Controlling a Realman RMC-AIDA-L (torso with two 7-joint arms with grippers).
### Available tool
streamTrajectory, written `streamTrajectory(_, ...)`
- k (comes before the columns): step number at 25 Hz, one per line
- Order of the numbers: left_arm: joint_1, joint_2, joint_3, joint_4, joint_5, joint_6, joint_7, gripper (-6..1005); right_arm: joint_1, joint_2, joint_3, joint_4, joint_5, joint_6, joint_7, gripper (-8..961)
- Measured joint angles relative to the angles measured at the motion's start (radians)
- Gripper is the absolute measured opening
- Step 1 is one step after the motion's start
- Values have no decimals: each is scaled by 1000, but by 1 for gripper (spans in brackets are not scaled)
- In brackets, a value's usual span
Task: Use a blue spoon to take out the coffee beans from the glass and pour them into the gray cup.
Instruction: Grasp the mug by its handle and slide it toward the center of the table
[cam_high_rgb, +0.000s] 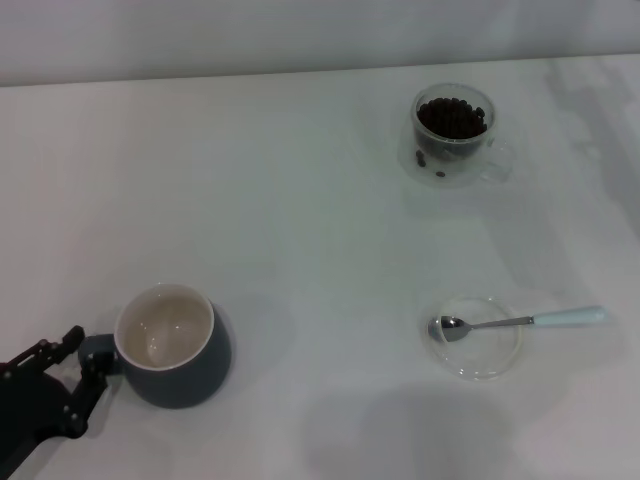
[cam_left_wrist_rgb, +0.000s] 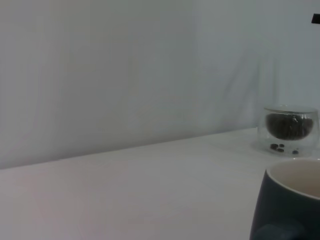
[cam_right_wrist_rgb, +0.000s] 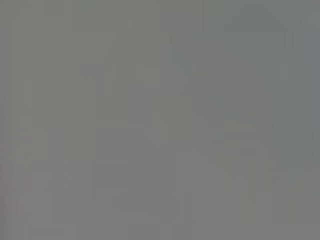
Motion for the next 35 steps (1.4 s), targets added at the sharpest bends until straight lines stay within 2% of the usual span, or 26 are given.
streamTrajectory(7, -9, 0, -6, 3, -3, -4, 3, 242, -1, 0, 0, 4, 2, 0, 0, 724)
streamTrajectory(13, -21, 0, -10, 23, -20, -5, 32, 130, -2, 0, 0, 1, 1, 0, 0, 725)
streamTrajectory(20, -55, 0, -10, 92, -81, -33, 122, 127, -2, -1, 0, -2, -3, 0, 0, 724)
streamTrajectory(35, -201, -6, -8, 207, -117, -251, 215, 126, -7, 0, 0, -2, -3, 8, 0, 725)
